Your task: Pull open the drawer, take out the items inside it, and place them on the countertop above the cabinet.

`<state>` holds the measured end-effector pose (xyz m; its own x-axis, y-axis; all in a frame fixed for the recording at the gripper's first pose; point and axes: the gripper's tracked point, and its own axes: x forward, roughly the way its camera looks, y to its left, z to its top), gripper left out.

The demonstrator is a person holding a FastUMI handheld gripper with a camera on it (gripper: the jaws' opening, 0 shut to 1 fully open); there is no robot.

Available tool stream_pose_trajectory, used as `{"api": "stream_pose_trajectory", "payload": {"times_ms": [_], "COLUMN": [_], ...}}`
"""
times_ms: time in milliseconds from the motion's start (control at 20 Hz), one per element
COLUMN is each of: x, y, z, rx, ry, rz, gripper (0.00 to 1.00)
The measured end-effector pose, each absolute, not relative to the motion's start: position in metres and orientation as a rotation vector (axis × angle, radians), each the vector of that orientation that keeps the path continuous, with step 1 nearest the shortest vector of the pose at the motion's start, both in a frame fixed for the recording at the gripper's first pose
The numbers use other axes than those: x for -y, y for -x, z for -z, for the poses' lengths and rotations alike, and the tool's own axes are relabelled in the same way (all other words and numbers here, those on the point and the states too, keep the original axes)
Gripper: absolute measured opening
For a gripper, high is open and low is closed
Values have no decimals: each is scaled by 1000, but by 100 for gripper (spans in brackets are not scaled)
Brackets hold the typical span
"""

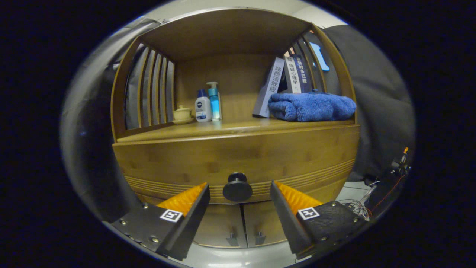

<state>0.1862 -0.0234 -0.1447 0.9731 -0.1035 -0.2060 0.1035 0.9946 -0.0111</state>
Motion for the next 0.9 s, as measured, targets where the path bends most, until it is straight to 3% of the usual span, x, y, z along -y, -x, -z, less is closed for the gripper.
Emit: {"api": "stream_pose_trajectory", "payload": {"times_ms": [150, 250, 450, 900], "x": [24, 17, 16, 11], "y": [-197, -198, -209, -174], "z": [144, 155, 154, 151], "rx": [-190, -236, -236, -202], "ry": [41, 49, 89, 35], "rz": [100, 59, 87, 82], "gripper": [76, 75, 39, 25]}}
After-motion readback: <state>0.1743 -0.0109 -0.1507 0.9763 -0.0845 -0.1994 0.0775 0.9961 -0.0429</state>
